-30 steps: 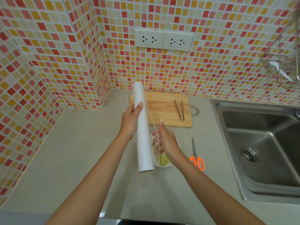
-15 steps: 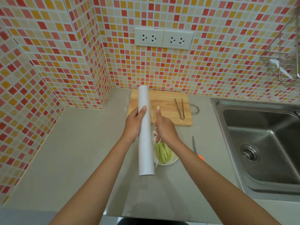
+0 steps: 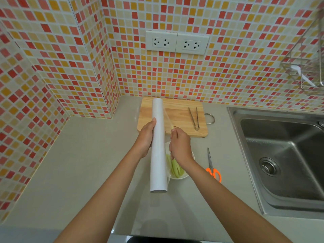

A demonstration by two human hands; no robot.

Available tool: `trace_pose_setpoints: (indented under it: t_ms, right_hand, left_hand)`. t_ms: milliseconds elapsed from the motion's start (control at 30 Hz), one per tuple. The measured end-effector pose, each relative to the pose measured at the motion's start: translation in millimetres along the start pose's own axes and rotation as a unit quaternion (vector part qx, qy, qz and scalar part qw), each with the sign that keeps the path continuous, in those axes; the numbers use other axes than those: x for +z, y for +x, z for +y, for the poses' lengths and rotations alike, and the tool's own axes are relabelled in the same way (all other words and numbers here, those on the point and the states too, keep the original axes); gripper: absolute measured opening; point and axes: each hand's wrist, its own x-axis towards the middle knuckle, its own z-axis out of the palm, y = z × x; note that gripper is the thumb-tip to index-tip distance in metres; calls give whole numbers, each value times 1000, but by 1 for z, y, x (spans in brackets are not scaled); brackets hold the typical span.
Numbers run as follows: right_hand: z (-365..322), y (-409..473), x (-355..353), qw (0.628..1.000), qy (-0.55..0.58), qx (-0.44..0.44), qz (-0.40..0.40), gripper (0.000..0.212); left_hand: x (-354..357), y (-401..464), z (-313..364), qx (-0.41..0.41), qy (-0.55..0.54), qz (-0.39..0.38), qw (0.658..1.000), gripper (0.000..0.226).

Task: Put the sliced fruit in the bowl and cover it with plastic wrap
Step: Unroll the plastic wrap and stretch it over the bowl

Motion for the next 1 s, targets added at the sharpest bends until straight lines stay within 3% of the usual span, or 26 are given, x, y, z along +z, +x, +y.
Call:
trace_pose_setpoints:
  t_ms: [133, 300, 467, 633, 800, 1000]
  right_hand:
    - [3, 1, -2, 998, -47, -36, 9, 35]
    - [6, 7, -9, 998, -42, -22, 30, 33]
    - [13, 9, -15, 999, -16, -2, 33, 34]
    - [6, 14, -26, 997, 48, 43, -35, 48]
    - [-27, 56, -32, 989, -140, -34, 11, 61]
    - [-38, 86, -26, 948, -308, -82, -22, 31]
  left_hand:
    - [2, 0, -4, 20, 31, -9, 999, 44]
    - [-6, 1, -7, 24, 23, 17, 999, 39]
    - [-10, -3, -11, 8, -26, -10, 1000, 29]
    - [-5, -6, -12, 45, -14, -2, 999, 25]
    - [9, -8, -18, 83, 45, 7, 996, 13]
    - [18, -14, -20, 99, 67, -3, 993, 24]
